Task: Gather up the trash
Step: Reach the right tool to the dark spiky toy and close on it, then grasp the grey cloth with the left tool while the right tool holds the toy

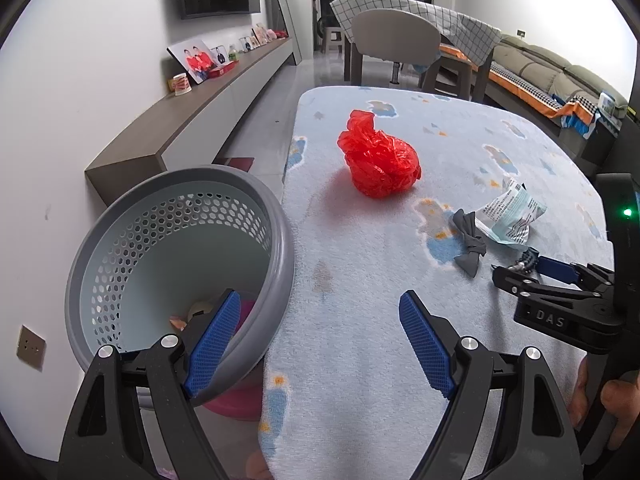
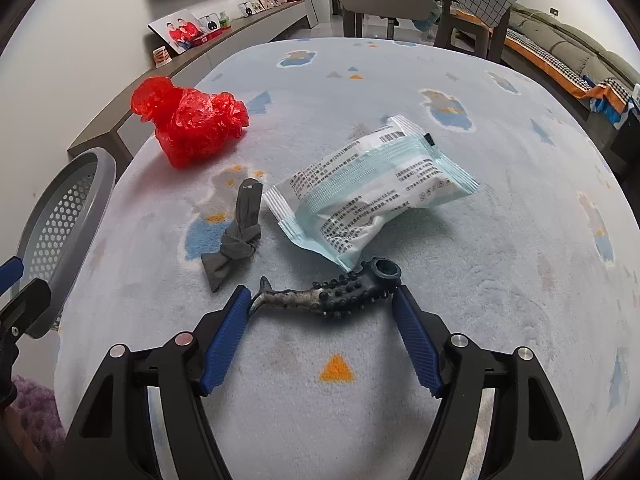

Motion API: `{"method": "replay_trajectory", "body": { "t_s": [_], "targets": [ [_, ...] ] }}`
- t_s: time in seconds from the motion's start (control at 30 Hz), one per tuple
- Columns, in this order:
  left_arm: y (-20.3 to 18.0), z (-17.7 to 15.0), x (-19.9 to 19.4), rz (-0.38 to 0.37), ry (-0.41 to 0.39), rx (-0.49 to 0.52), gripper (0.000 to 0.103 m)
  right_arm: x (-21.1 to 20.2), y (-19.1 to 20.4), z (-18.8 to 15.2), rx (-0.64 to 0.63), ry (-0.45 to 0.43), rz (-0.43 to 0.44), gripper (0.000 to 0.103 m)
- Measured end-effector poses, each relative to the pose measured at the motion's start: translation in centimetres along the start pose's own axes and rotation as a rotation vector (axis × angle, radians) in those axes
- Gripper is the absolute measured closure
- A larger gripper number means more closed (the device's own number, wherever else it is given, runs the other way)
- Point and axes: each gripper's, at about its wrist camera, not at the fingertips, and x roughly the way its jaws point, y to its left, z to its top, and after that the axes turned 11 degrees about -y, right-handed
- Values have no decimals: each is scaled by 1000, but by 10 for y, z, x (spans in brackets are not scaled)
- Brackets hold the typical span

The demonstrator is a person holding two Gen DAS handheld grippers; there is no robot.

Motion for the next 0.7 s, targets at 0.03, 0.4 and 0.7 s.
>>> {"method": "replay_trajectory", "body": {
  "t_s": [0.03, 0.4, 0.7],
  "targets": [
    [0, 0, 0, -2, 2, 0, 23, -3, -3, -1, 7, -1, 2, 33],
    [-36, 1, 17, -39, 42, 33, 23, -37, -32, -12, 49, -9, 20, 33],
    [-78, 12, 47, -73, 57, 58, 20, -45, -53, -15, 100, -17, 51, 33]
  ]
}}
